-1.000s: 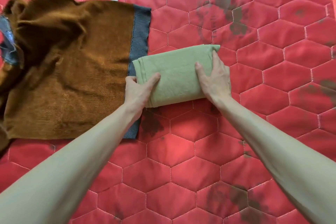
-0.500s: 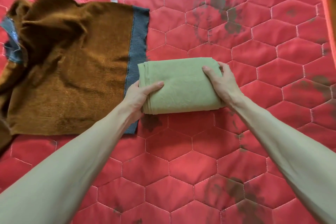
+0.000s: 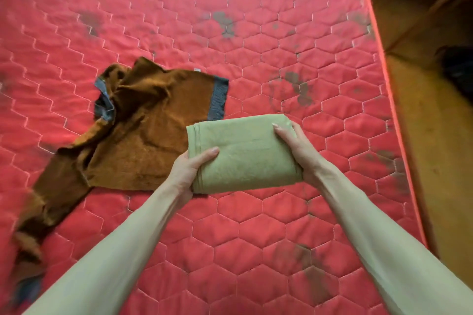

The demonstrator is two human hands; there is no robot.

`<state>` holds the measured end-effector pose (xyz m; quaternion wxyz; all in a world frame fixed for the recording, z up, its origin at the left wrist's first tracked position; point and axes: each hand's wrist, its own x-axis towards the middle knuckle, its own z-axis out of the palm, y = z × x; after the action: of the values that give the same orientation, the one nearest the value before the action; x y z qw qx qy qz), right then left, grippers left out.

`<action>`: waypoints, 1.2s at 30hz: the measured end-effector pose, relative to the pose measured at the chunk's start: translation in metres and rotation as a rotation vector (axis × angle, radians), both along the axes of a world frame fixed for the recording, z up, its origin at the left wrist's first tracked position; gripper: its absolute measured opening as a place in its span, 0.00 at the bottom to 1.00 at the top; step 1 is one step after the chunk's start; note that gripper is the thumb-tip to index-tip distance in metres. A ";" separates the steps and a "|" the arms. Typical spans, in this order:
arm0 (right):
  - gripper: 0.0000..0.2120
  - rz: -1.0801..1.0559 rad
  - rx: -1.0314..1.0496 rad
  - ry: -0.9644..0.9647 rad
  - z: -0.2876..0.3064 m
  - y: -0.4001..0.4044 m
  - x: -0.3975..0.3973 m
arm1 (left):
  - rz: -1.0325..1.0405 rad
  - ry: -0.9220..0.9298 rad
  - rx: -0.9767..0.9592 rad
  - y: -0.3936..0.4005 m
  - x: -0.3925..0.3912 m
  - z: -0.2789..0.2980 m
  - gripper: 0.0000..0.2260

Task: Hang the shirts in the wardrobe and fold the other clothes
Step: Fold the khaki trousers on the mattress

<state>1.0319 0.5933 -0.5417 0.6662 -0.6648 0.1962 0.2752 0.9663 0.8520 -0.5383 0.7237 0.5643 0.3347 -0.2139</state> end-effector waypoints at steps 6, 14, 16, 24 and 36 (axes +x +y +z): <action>0.20 -0.056 -0.055 -0.127 0.120 0.016 -0.029 | 0.049 -0.104 -0.028 0.008 -0.037 0.110 0.24; 0.15 -0.121 -0.087 -0.167 0.252 0.018 -0.101 | 0.123 -0.149 -0.056 0.003 -0.105 0.234 0.20; 0.15 -0.125 -0.089 -0.188 0.275 0.019 -0.114 | 0.137 -0.162 -0.042 0.001 -0.116 0.257 0.18; 0.13 -0.067 -0.078 -0.267 0.334 0.015 -0.151 | 0.141 -0.149 0.015 -0.001 -0.172 0.330 0.22; 0.13 0.402 0.057 -0.424 0.371 0.108 -0.190 | 0.673 -0.268 0.094 0.017 -0.314 0.386 0.17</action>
<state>0.8421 0.7014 -0.1703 0.6428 -0.7141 -0.0907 0.2620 0.6520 0.8693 -0.1525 0.7642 0.4785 0.4133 0.1276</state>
